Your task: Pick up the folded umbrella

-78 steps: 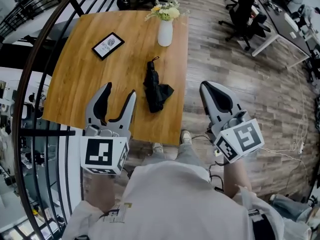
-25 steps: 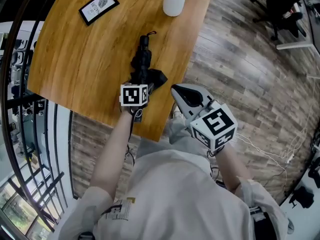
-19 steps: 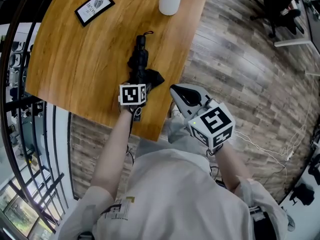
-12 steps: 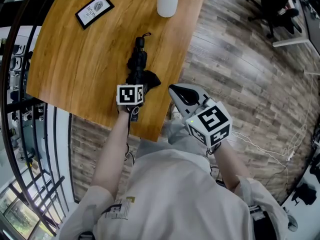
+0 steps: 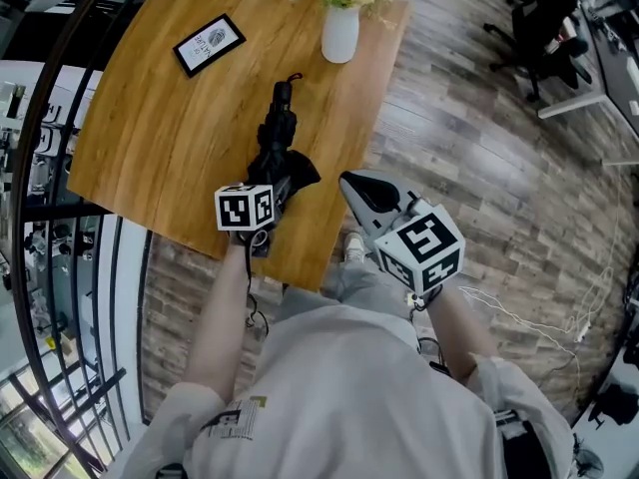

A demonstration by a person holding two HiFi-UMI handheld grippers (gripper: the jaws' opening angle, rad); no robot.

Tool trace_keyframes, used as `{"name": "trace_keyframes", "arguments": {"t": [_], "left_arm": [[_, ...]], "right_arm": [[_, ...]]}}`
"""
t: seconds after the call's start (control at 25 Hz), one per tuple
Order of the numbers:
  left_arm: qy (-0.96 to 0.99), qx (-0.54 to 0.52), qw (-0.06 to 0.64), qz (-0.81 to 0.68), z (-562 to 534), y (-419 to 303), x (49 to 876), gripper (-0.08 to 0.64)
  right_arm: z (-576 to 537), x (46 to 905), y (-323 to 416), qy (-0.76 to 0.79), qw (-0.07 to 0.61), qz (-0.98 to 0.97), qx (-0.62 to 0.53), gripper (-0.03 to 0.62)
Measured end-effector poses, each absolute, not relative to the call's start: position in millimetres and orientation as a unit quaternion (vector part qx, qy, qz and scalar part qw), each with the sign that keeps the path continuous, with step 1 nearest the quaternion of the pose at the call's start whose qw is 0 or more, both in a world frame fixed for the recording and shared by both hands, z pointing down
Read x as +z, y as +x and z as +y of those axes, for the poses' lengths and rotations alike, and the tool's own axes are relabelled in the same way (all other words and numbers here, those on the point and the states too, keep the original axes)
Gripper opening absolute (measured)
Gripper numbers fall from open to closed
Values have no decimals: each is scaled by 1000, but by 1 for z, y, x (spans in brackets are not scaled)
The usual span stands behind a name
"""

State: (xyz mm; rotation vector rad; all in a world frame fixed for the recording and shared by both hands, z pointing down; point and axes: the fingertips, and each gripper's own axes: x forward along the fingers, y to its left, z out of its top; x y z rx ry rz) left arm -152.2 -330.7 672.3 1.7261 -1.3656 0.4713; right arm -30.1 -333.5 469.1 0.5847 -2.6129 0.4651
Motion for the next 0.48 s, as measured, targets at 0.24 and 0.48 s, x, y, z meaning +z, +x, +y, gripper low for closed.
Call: {"name": "trace_keyframes", "arguments": {"t": [0.24,0.48], "left_arm": [[733,103,341,-579,-330,-166,556,244],[747,46,230,-622,-324,-189,431,245]], "right_arm": [[-338,409,-37,220,130,-946,200,28],[-346,317,-42,244,58,-959,131,28]]}}
